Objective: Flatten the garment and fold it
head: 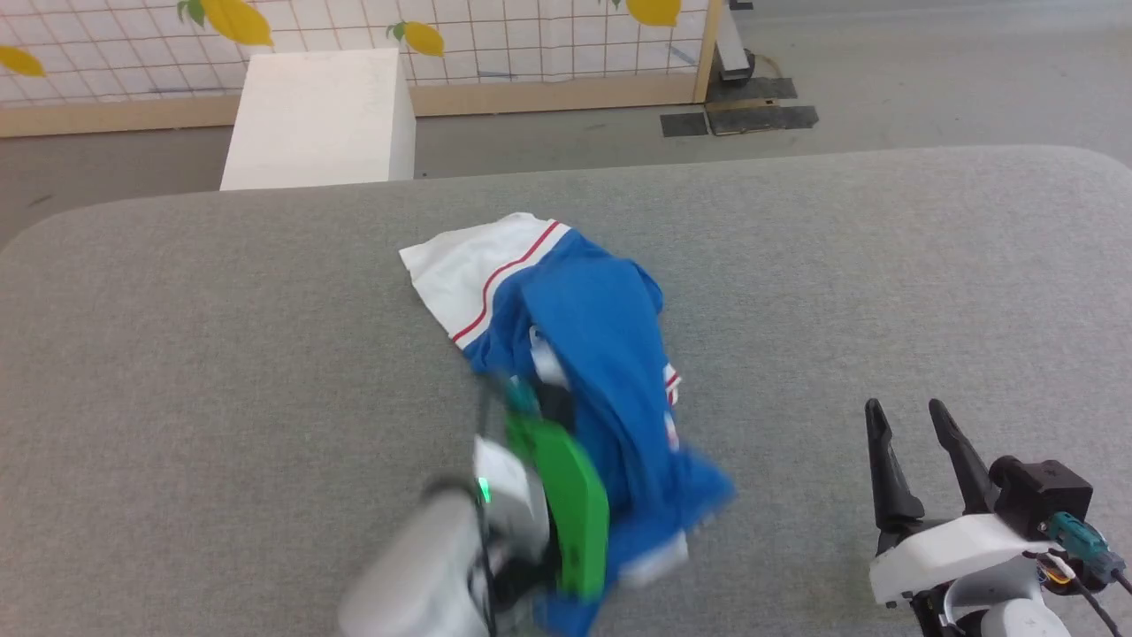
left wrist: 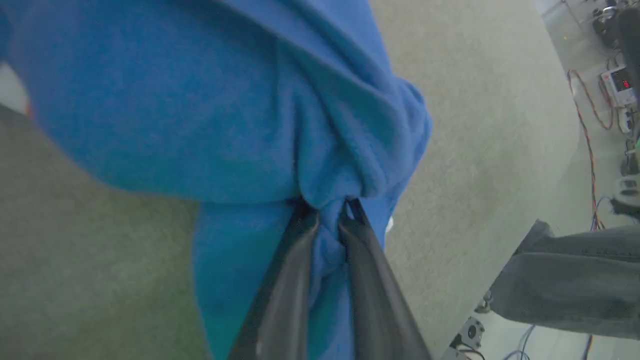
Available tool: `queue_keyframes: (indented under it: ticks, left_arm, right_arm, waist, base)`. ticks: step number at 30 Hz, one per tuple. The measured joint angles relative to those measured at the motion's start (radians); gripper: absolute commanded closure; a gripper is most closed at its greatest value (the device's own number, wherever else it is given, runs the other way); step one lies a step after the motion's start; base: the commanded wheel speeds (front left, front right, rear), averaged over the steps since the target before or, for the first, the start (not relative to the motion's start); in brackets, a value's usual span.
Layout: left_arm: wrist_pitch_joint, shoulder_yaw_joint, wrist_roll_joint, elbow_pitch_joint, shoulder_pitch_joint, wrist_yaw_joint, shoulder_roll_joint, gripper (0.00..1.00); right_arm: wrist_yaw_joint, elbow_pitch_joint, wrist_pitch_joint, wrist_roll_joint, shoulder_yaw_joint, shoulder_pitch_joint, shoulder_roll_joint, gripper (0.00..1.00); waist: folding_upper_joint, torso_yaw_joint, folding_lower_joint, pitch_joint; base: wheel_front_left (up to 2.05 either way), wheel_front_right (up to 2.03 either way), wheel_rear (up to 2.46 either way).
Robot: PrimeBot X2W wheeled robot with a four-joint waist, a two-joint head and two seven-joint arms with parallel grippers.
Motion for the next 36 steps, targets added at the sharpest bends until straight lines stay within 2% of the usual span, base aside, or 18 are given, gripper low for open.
queue_keyframes:
  ticks: [2, 3, 4, 9, 14, 18, 21, 23, 25, 27, 31, 36]
  left_arm:
    - [0.098, -0.039, -0.036, 0.017, 0.061, 0.0, -0.003, 1.0]
    - [0.118, -0.046, -0.045, 0.012, 0.076, 0.0, -0.003, 0.93]
    - [0.132, -0.044, -0.058, 0.001, 0.085, 0.006, -0.006, 0.0]
    - [0.094, 0.035, -0.136, -0.104, 0.11, 0.05, -0.011, 0.0]
    - [-0.051, 0.195, -0.192, -0.243, 0.101, 0.077, -0.007, 0.0]
    - [-0.198, 0.32, -0.199, -0.325, 0.101, 0.1, 0.019, 0.0]
    - [-0.35, 0.381, -0.109, -0.358, 0.104, 0.119, 0.073, 0.0]
    - [-0.466, 0.393, 0.001, -0.364, 0.111, 0.133, 0.126, 0.0]
    - [-0.627, 0.409, 0.113, -0.366, 0.135, 0.153, 0.16, 0.0]
    - [-0.728, 0.393, 0.207, -0.356, 0.17, 0.167, 0.184, 0.0]
    - [-0.791, 0.373, 0.295, -0.348, 0.248, 0.195, 0.164, 0.0]
    - [-0.796, 0.389, 0.341, -0.376, 0.297, 0.212, 0.103, 0.0]
  right_arm:
    - [0.0, 0.006, -0.002, 0.003, 0.0, 0.001, 0.0, 0.0]
    - [0.0, 0.008, -0.004, 0.005, 0.0, 0.002, -0.001, 0.0]
    - [0.0, 0.01, -0.005, 0.006, 0.0, 0.002, 0.0, 0.0]
    - [0.0, 0.013, -0.007, 0.007, 0.0, 0.003, 0.0, 0.0]
    - [0.0, 0.012, -0.007, 0.006, -0.001, 0.003, 0.0, 0.0]
    - [0.0, 0.008, 0.002, 0.007, -0.002, 0.002, 0.0, 0.0]
    - [0.0, 0.0, 0.012, 0.007, -0.006, 0.002, 0.0, 0.0]
    - [0.0, -0.007, 0.025, 0.007, -0.006, -0.001, 0.0, 0.0]
    - [0.0, -0.016, 0.04, 0.006, -0.006, -0.005, 0.0, 0.0]
    - [0.0, -0.021, 0.06, 0.005, -0.005, -0.016, 0.0, 0.0]
    - [0.0, -0.026, 0.126, 0.004, -0.004, -0.061, 0.0, 0.0]
    - [0.0, -0.02, 0.295, -0.004, 0.025, -0.184, -0.001, 0.0]
  waist:
    - [0.0, -0.003, 0.0, -0.001]
    - [0.0, -0.001, 0.0, -0.001]
    - [0.0, 0.002, 0.0, -0.001]
    - [0.0, 0.023, 0.0, -0.007]
    - [0.0, 0.046, 0.0, -0.023]
    - [0.0, 0.063, 0.0, -0.039]
    - [0.0, 0.08, 0.0, -0.045]
    - [0.0, 0.089, 0.0, -0.048]
    - [0.0, 0.1, 0.0, -0.046]
    - [0.0, 0.109, 0.0, -0.042]
    - [0.0, 0.126, 0.0, -0.025]
    - [0.0, 0.149, 0.0, 0.009]
  base:
    - [0.0, 0.0, 0.0]
    - [0.0, 0.0, 0.0]
    - [0.0, 0.0, 0.0]
    - [0.0, 0.0, 0.0]
    - [0.0, 0.0, 0.0]
    - [0.0, 0.0, 0.0]
    - [0.0, 0.0, 0.0]
    - [0.0, 0.0, 0.0]
    - [0.0, 0.0, 0.0]
    - [0.0, 0.0, 0.0]
    - [0.0, 0.0, 0.0]
    - [0.0, 0.0, 0.0]
